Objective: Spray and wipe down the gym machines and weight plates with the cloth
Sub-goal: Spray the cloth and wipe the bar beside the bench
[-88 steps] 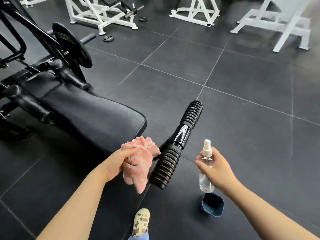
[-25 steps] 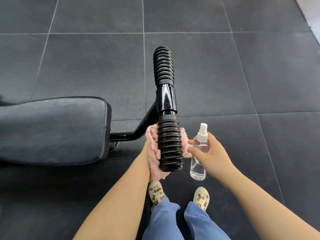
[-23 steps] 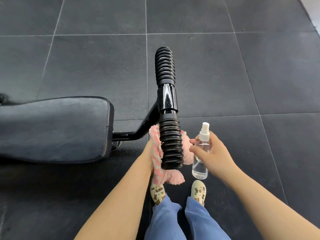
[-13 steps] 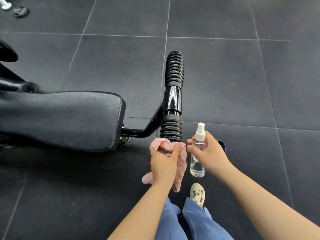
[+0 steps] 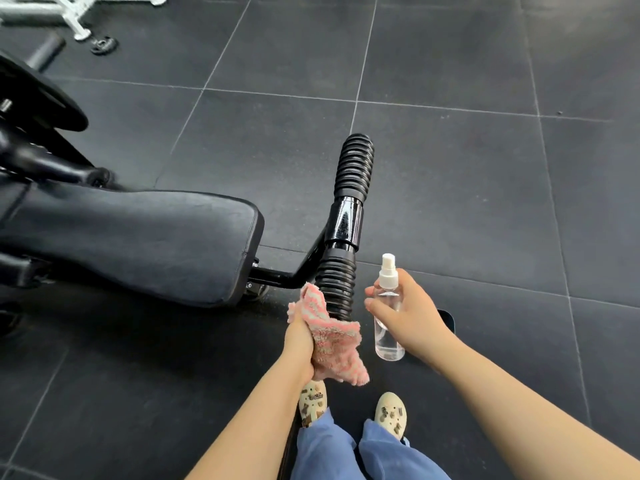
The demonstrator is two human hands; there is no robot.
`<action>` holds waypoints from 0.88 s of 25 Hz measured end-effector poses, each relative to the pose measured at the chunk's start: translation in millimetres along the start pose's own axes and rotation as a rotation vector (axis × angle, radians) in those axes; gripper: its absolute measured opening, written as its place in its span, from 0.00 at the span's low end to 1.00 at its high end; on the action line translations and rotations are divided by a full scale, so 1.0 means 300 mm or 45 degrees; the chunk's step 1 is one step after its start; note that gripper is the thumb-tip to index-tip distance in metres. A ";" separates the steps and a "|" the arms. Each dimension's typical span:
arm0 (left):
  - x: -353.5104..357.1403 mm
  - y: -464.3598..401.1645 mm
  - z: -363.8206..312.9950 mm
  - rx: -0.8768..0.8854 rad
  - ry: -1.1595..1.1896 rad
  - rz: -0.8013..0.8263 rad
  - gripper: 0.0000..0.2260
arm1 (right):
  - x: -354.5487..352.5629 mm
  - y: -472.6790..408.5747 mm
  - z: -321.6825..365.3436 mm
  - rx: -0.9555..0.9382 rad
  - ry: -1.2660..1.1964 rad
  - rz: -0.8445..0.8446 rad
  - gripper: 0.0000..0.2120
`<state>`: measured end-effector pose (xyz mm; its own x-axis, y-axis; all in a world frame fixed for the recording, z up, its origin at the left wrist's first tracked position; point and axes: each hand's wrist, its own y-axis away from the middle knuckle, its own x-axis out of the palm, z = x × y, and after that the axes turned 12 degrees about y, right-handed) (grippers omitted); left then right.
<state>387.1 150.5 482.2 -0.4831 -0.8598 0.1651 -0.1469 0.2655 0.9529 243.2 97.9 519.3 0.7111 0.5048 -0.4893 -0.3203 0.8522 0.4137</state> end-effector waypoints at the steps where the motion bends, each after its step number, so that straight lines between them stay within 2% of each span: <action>1: -0.004 0.008 0.002 0.093 -0.201 -0.069 0.29 | -0.003 -0.001 0.012 -0.013 -0.005 0.009 0.09; 4: -0.081 0.061 -0.009 0.569 -1.055 -0.261 0.21 | -0.020 -0.009 0.059 -0.072 0.002 0.050 0.11; 5: -0.104 0.091 -0.024 0.759 -1.264 -0.285 0.17 | -0.028 -0.010 0.077 -0.094 0.012 0.075 0.10; 6: -0.111 0.142 -0.051 0.936 -1.314 -0.288 0.11 | -0.036 -0.009 0.095 -0.111 0.013 0.109 0.09; 7: -0.109 0.178 -0.078 1.057 -1.279 -0.266 0.09 | -0.043 -0.006 0.118 -0.121 0.004 0.150 0.09; 9: -0.074 0.232 -0.133 1.102 -1.202 -0.080 0.20 | -0.055 0.003 0.168 -0.143 -0.033 0.219 0.10; 12: 0.001 0.286 -0.137 0.853 -1.223 0.357 0.32 | -0.051 0.020 0.236 -0.206 -0.115 0.234 0.13; 14: 0.031 0.292 -0.107 0.769 -1.259 0.540 0.31 | -0.032 0.031 0.268 -0.260 -0.083 0.199 0.15; 16: 0.048 0.290 -0.092 0.946 -1.113 0.496 0.21 | -0.007 0.039 0.279 -0.300 -0.069 0.182 0.15; 17: 0.047 0.288 -0.088 1.003 -0.942 0.443 0.18 | 0.002 0.039 0.280 -0.300 -0.106 0.169 0.14; 20: 0.010 0.288 -0.094 0.937 -0.491 0.425 0.12 | 0.015 0.029 0.247 -0.192 -0.262 -0.014 0.07; 22: -0.027 0.291 -0.105 0.873 -0.477 0.513 0.13 | 0.029 0.016 0.198 -0.049 -0.222 0.000 0.07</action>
<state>405.4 167.0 572.0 -0.8438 -0.4764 0.2471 -0.3318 0.8250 0.4574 285.0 98.3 562.5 0.8081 0.4759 -0.3472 -0.3415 0.8587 0.3821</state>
